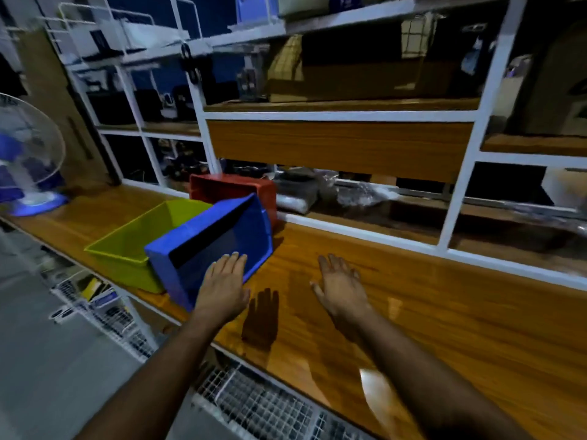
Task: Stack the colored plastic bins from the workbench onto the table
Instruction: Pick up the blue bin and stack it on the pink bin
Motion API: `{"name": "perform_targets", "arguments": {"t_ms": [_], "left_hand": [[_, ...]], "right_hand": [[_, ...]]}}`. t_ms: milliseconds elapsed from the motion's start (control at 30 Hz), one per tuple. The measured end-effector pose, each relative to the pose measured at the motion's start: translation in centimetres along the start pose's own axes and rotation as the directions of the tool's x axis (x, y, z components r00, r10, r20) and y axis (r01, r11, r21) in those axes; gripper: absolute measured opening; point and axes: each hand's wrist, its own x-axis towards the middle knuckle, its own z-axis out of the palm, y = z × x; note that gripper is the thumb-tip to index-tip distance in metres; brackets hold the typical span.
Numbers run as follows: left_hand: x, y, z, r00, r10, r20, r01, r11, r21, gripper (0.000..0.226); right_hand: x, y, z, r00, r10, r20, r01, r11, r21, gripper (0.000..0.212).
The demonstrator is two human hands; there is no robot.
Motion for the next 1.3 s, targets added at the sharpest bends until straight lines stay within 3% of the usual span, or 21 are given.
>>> {"name": "perform_targets", "arguments": {"t_ms": [267, 400, 500, 733, 867, 1033, 1300], "left_hand": [[8.4, -7.5, -1.4, 0.975, 0.117, -0.19, -0.081, 0.979, 0.186, 0.073], [11.3, -10.4, -3.7, 0.982, 0.103, -0.16, -0.072, 0.979, 0.192, 0.039], [12.6, -11.4, -4.0, 0.982, 0.114, -0.148, -0.088, 0.981, 0.174, 0.028], [12.5, -11.5, -4.9, 0.948, 0.238, -0.213, -0.215, 0.969, 0.125, 0.029], [12.6, -10.4, -6.2, 0.953, 0.229, -0.201, -0.242, 0.97, -0.04, 0.027], [12.2, -8.1, -5.5, 0.988, 0.154, -0.019, -0.15, 0.916, -0.372, 0.028], [10.3, -4.4, 2.9, 0.952, 0.172, 0.254, 0.025, 0.783, -0.621, 0.03]], "right_hand": [[6.1, -6.4, 2.1, 0.991, 0.135, -0.004, -0.135, 0.99, -0.026, 0.067], [7.5, -10.5, 3.5, 0.972, 0.222, -0.071, -0.223, 0.975, -0.003, 0.067], [7.6, -12.8, 4.5, 0.958, 0.276, -0.078, -0.271, 0.96, 0.066, 0.067], [5.3, -15.4, 6.0, 0.905, 0.426, -0.005, -0.405, 0.863, 0.304, 0.063], [4.4, -14.0, 4.2, 0.838, 0.541, 0.07, -0.511, 0.735, 0.445, 0.047], [2.7, -10.9, 1.7, 0.756, 0.654, 0.026, -0.539, 0.6, 0.592, 0.029], [0.7, -7.2, -0.4, 0.69, 0.723, 0.044, -0.702, 0.652, 0.289, 0.023]]}}
